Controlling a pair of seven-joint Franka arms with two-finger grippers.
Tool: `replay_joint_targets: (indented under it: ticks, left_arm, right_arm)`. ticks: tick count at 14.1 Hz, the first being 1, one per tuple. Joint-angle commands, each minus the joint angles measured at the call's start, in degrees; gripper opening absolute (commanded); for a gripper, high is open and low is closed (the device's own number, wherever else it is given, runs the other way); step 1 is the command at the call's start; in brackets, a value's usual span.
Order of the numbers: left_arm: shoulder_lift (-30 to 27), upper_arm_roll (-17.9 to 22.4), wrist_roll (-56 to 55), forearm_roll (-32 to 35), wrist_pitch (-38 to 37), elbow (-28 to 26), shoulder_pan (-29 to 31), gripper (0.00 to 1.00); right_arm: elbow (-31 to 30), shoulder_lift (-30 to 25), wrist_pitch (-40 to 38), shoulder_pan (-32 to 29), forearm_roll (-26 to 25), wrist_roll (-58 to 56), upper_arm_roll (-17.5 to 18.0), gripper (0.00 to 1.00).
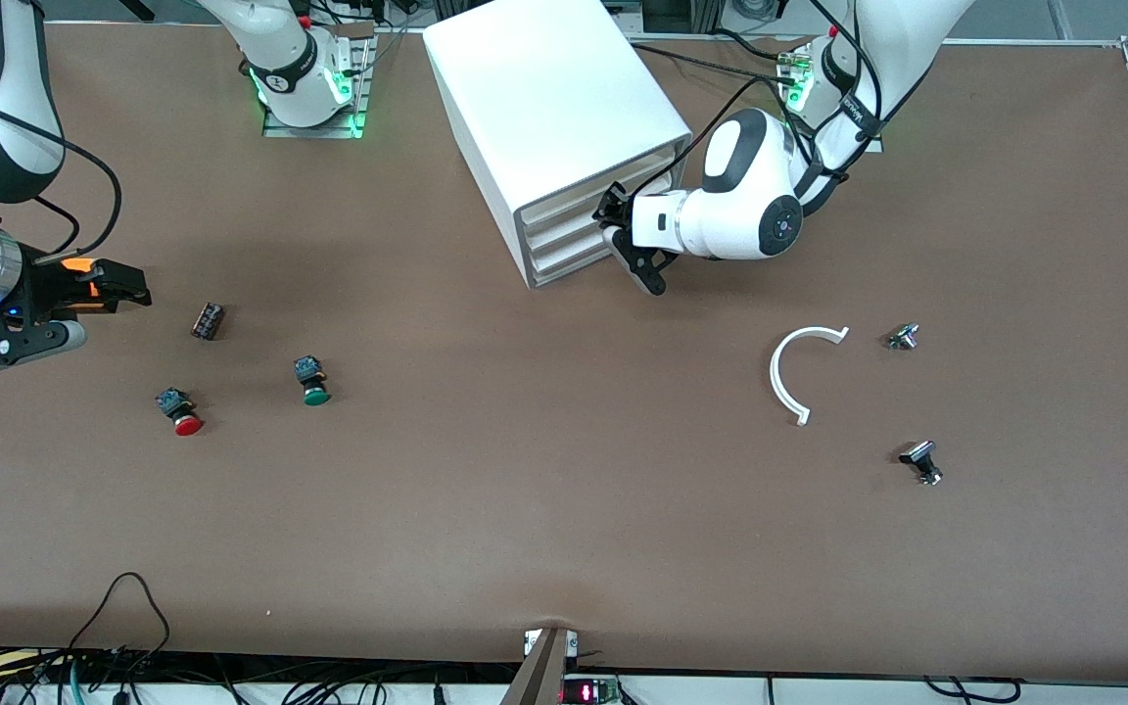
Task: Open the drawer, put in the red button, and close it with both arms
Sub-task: 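Grip the top drawer's front edge with the left gripper, then pull the drawer open with the left gripper while the right gripper reaches the red button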
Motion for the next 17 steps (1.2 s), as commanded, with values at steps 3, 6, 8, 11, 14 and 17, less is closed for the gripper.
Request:
replay_joint_targets:
  ticks: [3, 6, 8, 11, 14, 17]
  left_arm:
    - [-0.5, 1.2, 0.4, -0.9, 0.7, -1.2, 1.7, 0.0]
    - [-0.3, 1.9, 2.1, -0.9, 0.6, -1.1, 2.1, 0.0]
    - [-0.3, 2.8, 2.4, -0.9, 0.6, -1.0, 2.2, 0.0]
    - [-0.1, 3.9, 2.4, -0.9, 0.6, -0.7, 2.2, 0.0]
    - [0.0, 4.6, 2.4, -0.9, 0.6, -0.6, 2.3, 0.0]
    - [0.4, 5.4, 2.2, -0.5, 0.6, 0.5, 2.4, 0.0]
  right_arm:
    - [-0.2, -0.1, 0.2, 0.2, -1.1, 1.3, 0.3, 1.0]
    - [-0.2, 0.1, 0.3, 0.2, -1.1, 1.2, 0.3, 1.0]
    - [-0.2, 0.1, 1.2, 0.2, -1.1, 0.6, 0.3, 1.0]
    - [-0.8, 1.0, 3.3, -0.1, -1.8, -3.2, 0.2, 1.0]
    - [-6.2, 0.1, 9.4, -0.4, -1.8, -11.1, -1.1, 1.0]
    - [-12.4, -0.5, 17.2, -0.4, -1.8, -21.9, -4.1, 1.0]
